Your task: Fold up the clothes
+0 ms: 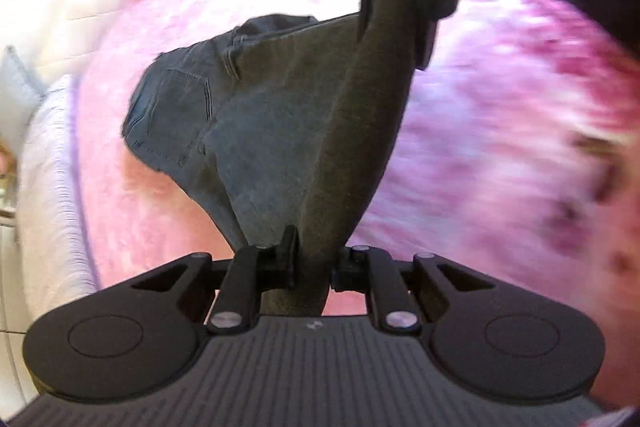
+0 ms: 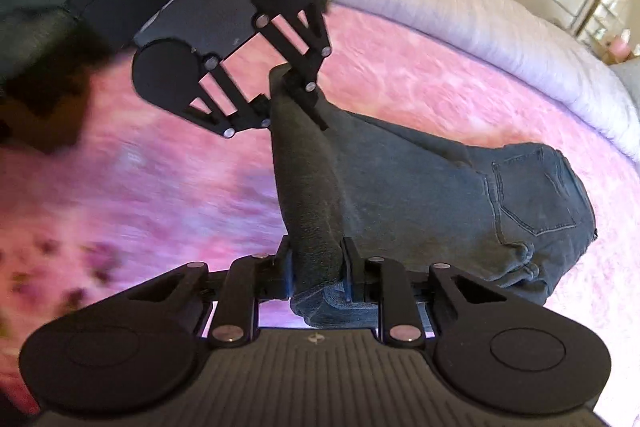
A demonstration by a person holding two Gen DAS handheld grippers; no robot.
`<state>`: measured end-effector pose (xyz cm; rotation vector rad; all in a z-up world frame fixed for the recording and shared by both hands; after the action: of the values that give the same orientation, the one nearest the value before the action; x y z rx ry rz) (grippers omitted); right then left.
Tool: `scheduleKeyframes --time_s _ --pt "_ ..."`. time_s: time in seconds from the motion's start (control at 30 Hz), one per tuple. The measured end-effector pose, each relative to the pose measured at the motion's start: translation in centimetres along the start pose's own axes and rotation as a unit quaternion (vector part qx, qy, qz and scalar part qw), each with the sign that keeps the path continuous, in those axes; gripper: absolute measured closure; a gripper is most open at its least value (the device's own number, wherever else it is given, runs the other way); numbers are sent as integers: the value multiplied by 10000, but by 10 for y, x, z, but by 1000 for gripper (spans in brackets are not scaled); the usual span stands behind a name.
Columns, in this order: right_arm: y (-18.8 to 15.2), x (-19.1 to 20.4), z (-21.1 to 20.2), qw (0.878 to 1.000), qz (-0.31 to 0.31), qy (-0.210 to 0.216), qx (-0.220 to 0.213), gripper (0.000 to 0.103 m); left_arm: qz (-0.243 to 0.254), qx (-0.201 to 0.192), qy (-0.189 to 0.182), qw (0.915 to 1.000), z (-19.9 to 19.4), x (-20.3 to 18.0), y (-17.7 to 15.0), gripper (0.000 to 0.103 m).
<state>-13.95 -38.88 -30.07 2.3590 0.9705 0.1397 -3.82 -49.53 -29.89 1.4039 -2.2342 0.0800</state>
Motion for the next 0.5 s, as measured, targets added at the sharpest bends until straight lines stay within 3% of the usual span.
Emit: scheduleKeyframes --time_s 0.13,0.27,0.37,0.5 --pt "9 36 -46 9960 211 871 35 80 -361 183 -844 9956 -44 -11 0 91" --pt "17 24 -75 9916 432 1216 -91 80 -789 128 -794 9936 -60 42 21 91" --pt "28 -29 -92 9906 799 1068 -315 81 -1076 20 -587 9925 -50 111 50 90" --pt "34 -130 -99 9866 1270 821 -615 82 -1199 86 -381 9920 -12 188 91 90"
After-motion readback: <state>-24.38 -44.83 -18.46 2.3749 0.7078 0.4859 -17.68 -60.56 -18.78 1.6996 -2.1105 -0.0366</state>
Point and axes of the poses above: each gripper's, at about its wrist camera, not at the fingertips, and z roughly the way its jaws point, x to its left, y to its top, the point moved 5 cm from there along z, roughly the way its jaws point, and after that the axes turned 1 degree about y, right-handed, at the moved point
